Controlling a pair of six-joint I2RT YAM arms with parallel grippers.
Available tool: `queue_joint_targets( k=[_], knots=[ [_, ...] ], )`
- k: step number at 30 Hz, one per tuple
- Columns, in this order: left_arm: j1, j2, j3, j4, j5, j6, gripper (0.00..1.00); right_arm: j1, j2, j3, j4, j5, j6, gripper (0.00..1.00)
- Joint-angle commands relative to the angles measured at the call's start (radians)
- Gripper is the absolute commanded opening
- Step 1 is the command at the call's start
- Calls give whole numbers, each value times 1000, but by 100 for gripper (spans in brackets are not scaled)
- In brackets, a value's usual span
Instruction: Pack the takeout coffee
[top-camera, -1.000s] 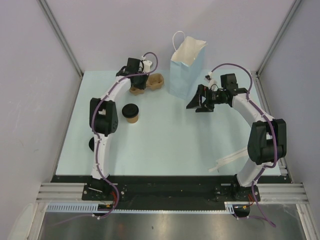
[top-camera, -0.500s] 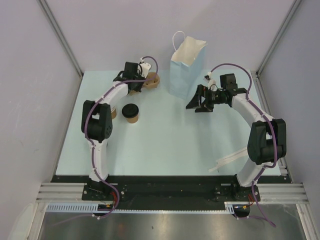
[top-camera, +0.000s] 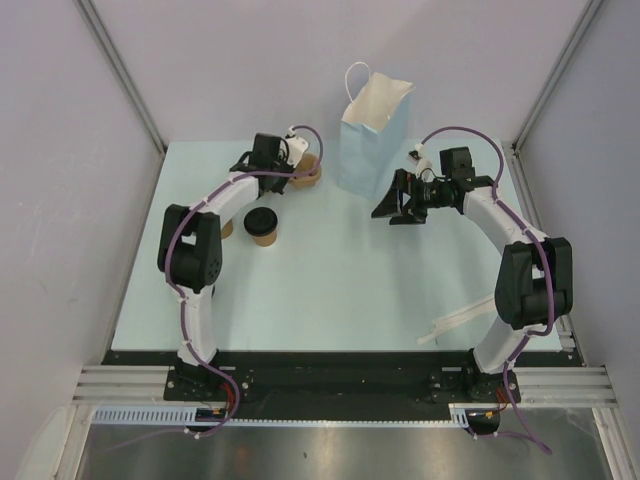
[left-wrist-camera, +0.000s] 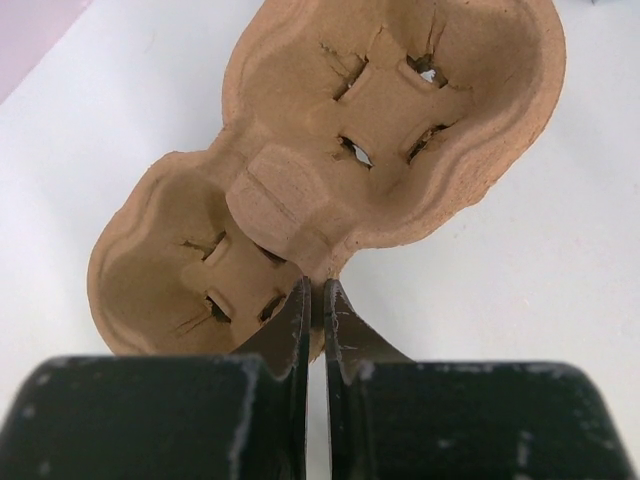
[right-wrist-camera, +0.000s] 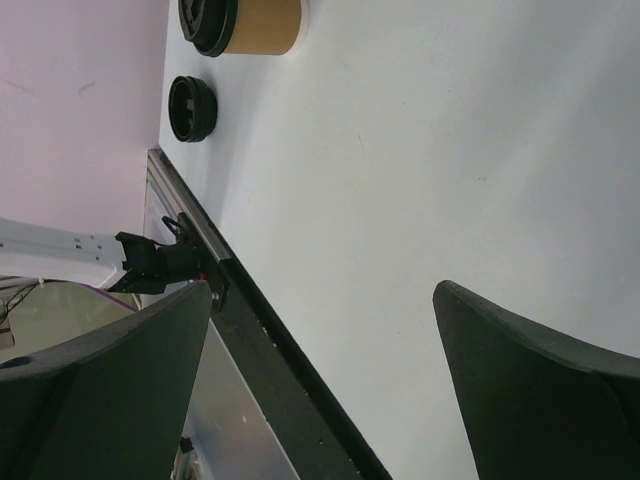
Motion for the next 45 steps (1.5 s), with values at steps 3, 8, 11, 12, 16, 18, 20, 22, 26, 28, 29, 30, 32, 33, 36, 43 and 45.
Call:
queue_joint_targets(
  k=[3,8,11,12,16,18,20,22,26,28,29,30,32,33,36,43,45],
  knots=[
    [-13,-28,-7,-40,18,15,0,2,-9,10,13,-20,-7,100],
    [-10,-20,30,-80,34,-2,0,5,-9,10,11,-20,-7,100],
    [-6,6,79,-122,47,-14,7,4,-13,11,16,-20,-4,100],
    [-6,13,91,-134,50,-16,9,4,-13,10,13,-20,-5,100],
    [-1,40,142,-177,81,-23,26,2,-16,10,7,-18,-10,100],
    [1,49,154,-185,81,-31,28,2,-16,10,7,-18,-12,100],
    [4,52,162,-186,87,-36,28,-1,-14,8,7,-17,-12,100],
    [5,61,173,-192,90,-36,28,-1,-11,10,7,-20,-10,99],
    [5,70,185,-211,101,-33,29,1,-8,10,10,-21,-9,100],
    [5,69,179,-218,107,-31,31,-1,-8,10,8,-20,-10,100],
    [5,69,173,-220,110,-25,32,-1,-8,10,8,-21,-9,100],
    [7,69,170,-220,113,-23,33,-1,-6,10,10,-20,-10,100],
    [8,73,168,-229,115,-19,33,-1,-9,10,8,-20,-9,100],
    [11,75,168,-231,115,-22,33,-1,-10,10,10,-20,-7,100],
    [14,92,183,-246,116,-23,33,-2,-10,8,8,-18,-9,100],
    [24,112,205,-269,124,-26,34,-2,-6,10,8,-20,-7,100],
    [27,113,205,-270,127,-26,33,-2,-6,10,10,-21,-7,100]
  ],
)
